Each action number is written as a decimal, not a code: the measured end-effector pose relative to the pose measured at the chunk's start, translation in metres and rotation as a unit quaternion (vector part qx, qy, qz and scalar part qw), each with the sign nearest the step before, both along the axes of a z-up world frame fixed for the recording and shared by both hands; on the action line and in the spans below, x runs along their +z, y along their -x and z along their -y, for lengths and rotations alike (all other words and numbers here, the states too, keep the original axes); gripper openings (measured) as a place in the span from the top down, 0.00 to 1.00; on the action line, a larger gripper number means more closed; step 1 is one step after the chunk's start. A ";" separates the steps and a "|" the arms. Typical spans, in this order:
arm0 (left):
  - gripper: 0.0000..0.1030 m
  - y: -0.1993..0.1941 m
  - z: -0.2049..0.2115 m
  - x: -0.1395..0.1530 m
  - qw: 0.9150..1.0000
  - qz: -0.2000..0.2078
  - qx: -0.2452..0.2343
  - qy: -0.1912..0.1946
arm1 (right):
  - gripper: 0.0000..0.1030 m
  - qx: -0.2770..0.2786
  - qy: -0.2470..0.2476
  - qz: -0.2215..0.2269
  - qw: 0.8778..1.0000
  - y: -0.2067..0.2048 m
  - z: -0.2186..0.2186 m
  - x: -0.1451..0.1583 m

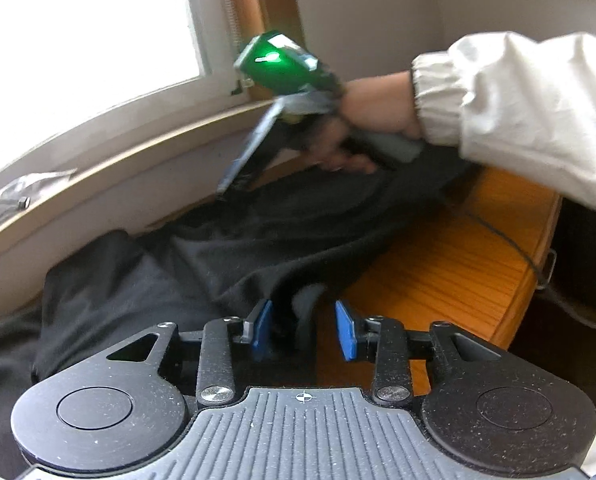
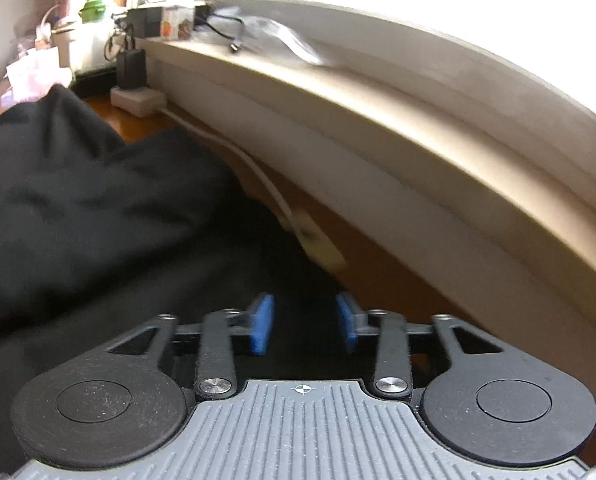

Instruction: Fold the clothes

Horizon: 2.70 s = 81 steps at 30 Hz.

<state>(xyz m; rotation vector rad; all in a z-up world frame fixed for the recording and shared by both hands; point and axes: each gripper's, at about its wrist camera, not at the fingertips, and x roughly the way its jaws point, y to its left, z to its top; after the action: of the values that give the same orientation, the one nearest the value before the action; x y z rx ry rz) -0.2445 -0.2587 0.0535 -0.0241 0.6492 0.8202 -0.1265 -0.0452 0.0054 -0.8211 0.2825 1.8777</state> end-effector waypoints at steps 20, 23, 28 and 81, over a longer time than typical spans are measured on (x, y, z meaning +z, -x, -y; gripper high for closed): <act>0.97 0.003 0.023 -0.005 0.999 -0.003 -0.021 0.028 | 0.95 -0.049 0.004 -0.023 0.999 -0.054 -0.017 -0.014; 0.97 0.002 0.021 -0.010 0.999 -0.007 -0.022 0.029 | 0.95 -0.083 -0.001 -0.008 0.997 -0.054 -0.023 -0.011; 0.95 -0.001 0.016 -0.010 0.999 0.000 -0.017 0.028 | 0.82 -0.089 0.002 -0.008 0.996 -0.045 -0.023 -0.007; 0.93 0.019 -0.043 0.018 1.000 0.015 -0.005 -0.005 | 0.92 -0.012 0.004 -0.088 0.996 -0.037 0.168 0.016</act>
<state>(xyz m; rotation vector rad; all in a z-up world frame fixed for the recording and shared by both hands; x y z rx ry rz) -0.2636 -0.2153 0.0718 -0.0236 0.6153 0.8126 -0.0892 -0.2127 0.0211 -0.6548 0.4089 1.9298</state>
